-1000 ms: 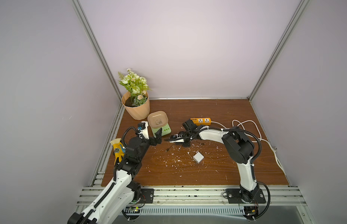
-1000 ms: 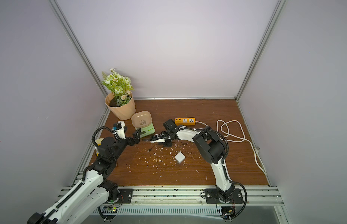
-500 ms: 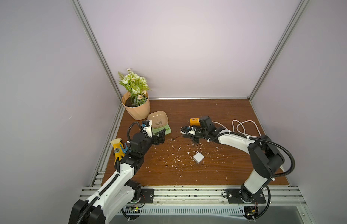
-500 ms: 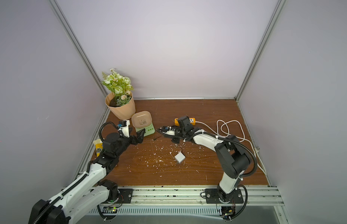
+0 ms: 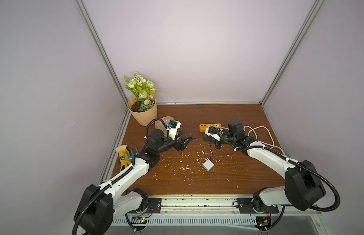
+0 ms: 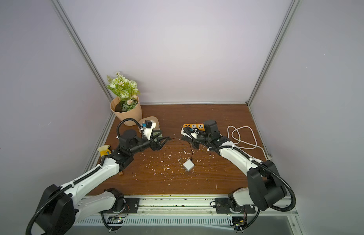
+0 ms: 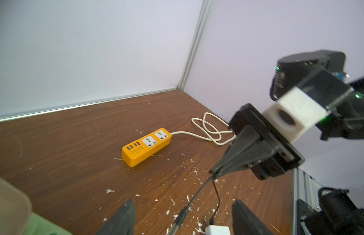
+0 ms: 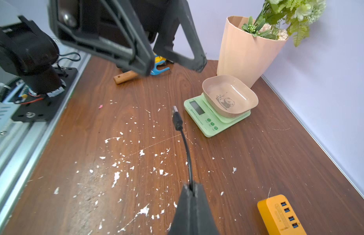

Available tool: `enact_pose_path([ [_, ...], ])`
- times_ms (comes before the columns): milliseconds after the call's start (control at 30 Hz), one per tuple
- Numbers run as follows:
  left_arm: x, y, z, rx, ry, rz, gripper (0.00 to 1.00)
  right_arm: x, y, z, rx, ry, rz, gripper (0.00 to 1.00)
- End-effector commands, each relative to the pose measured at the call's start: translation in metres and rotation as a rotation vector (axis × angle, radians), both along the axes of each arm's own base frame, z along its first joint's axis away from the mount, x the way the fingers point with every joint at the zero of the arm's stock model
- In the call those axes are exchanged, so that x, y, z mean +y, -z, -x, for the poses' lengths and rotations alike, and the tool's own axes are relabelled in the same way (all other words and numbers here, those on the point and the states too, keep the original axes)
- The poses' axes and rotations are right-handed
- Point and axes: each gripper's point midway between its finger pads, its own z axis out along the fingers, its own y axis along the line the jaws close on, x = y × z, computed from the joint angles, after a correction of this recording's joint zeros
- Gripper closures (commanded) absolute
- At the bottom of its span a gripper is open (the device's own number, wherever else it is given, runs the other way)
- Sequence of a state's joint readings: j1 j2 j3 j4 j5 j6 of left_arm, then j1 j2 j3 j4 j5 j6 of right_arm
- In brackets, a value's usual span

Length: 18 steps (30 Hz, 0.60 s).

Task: Charge the electronic scale
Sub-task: Pick up the charging cable from the center of the board.

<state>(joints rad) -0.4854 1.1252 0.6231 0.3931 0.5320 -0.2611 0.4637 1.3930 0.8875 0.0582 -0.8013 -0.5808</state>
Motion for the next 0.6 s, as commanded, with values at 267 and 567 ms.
enact_pose_path([
  [267,-0.015,0.005,0.004,-0.106,0.097,-0.054,0.45,-0.009,-0.034,0.025,-0.005,-0.067,-0.06,1.0],
  [567,-0.022,0.009,0.024,-0.15,0.208,-0.051,0.63,-0.013,-0.042,0.027,-0.012,-0.065,-0.073,1.0],
])
